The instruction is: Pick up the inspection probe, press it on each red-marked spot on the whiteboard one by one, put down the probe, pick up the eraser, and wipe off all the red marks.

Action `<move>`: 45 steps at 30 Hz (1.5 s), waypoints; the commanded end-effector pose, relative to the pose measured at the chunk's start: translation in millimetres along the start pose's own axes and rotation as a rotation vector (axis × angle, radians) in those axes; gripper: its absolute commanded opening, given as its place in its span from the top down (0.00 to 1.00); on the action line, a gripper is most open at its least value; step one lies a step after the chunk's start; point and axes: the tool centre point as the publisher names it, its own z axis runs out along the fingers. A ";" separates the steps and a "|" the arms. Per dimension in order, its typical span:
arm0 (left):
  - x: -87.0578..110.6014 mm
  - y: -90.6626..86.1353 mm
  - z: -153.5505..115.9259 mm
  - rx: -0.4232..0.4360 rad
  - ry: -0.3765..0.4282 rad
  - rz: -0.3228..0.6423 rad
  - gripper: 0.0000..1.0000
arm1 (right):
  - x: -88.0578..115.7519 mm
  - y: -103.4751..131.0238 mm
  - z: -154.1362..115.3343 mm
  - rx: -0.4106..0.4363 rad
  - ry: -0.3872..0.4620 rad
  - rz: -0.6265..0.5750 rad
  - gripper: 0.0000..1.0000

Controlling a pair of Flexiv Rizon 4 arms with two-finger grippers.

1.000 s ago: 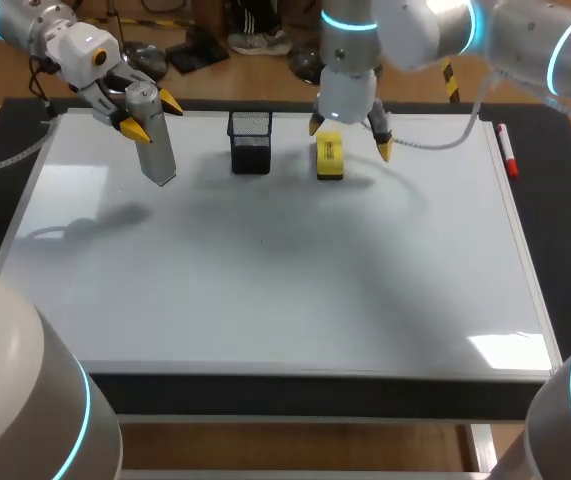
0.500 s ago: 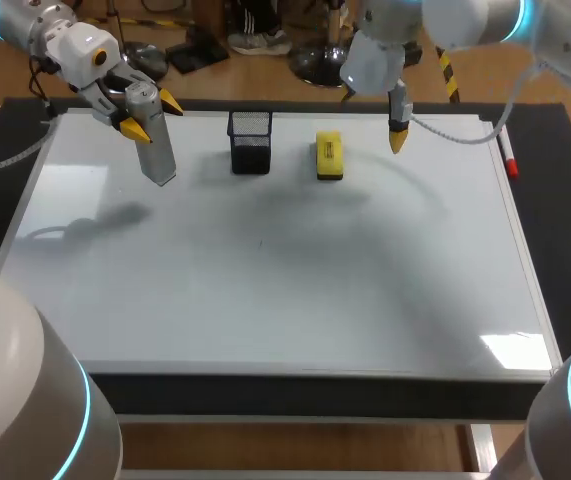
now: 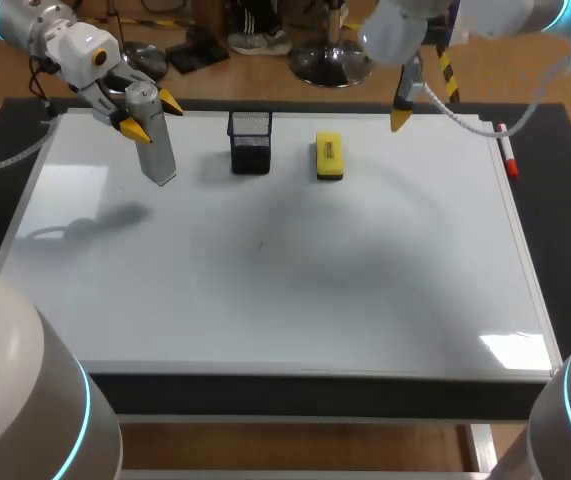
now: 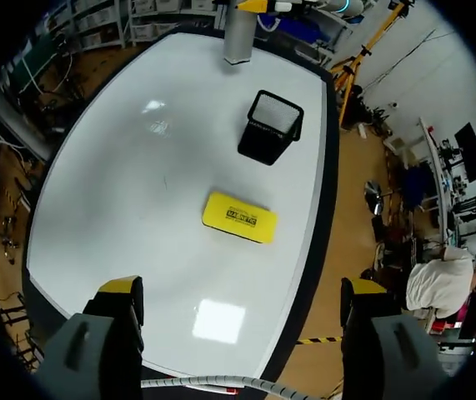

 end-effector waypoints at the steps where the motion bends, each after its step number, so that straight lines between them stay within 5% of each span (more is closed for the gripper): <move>1: -0.3 -0.6 -0.9 0.000 0.003 0.001 1.00 | -10.2 2.7 -16.2 -0.007 0.038 0.011 0.00; 9: -0.3 -0.6 -0.9 0.000 0.003 0.001 1.00 | -19.5 7.4 -23.8 -0.051 0.104 0.037 0.00; 45: -0.3 -0.6 -0.9 0.000 0.003 0.001 1.00 | -20.0 7.8 -24.5 -0.050 0.102 0.037 0.00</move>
